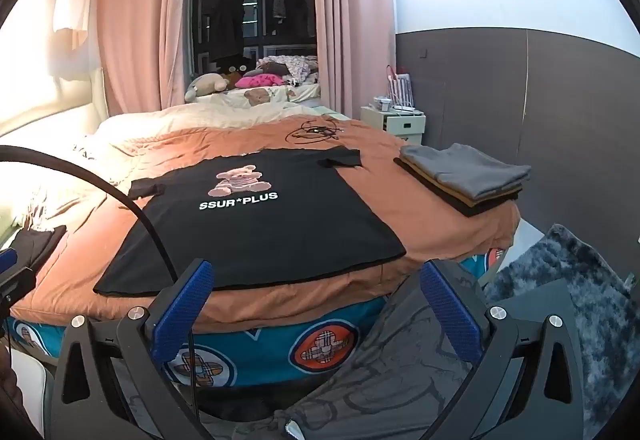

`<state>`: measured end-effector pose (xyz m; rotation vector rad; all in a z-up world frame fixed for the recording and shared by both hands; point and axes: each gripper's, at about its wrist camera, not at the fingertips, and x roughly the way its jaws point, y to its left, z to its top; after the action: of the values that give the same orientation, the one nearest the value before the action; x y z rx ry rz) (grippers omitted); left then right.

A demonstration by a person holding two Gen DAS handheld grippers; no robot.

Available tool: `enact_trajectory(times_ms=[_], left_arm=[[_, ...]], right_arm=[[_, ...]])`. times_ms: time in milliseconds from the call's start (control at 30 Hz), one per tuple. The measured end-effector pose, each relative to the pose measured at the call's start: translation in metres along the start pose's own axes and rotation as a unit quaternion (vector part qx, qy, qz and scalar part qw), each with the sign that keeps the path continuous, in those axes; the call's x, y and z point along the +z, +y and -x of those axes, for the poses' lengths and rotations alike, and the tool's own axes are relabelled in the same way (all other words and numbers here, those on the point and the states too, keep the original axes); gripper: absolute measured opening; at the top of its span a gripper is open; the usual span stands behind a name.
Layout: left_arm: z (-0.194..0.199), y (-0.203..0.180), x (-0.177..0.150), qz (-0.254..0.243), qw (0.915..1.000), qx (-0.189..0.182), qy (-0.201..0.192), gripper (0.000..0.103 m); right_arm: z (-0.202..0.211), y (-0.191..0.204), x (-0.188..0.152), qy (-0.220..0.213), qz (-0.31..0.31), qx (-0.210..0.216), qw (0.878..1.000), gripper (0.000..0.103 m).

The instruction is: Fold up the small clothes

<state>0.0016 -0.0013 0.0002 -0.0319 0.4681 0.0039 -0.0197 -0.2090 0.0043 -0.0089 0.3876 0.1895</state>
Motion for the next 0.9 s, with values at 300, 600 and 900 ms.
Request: enact_trajectory(times_ms=[300,600,900], left_arm=[[0.008,0.007,0.0,0.017,0.9996,-0.015,-0.016,0.103],[0.008,0.006,0.0,0.015,0.9996,-0.019,-0.017,0.103],[0.009,0.002,0.002,0.012,0.9995,-0.02,-0.02,0.103]], right_arm=[[0.0,0.001,0.0,0.001,0.004,-0.002,1.0,0.103],[0.0,0.003,0.0,0.002,0.009,-0.002,1.0,0.103],[-0.001,0.002,-0.002,0.002,0.006,-0.005,1.0,0.103]])
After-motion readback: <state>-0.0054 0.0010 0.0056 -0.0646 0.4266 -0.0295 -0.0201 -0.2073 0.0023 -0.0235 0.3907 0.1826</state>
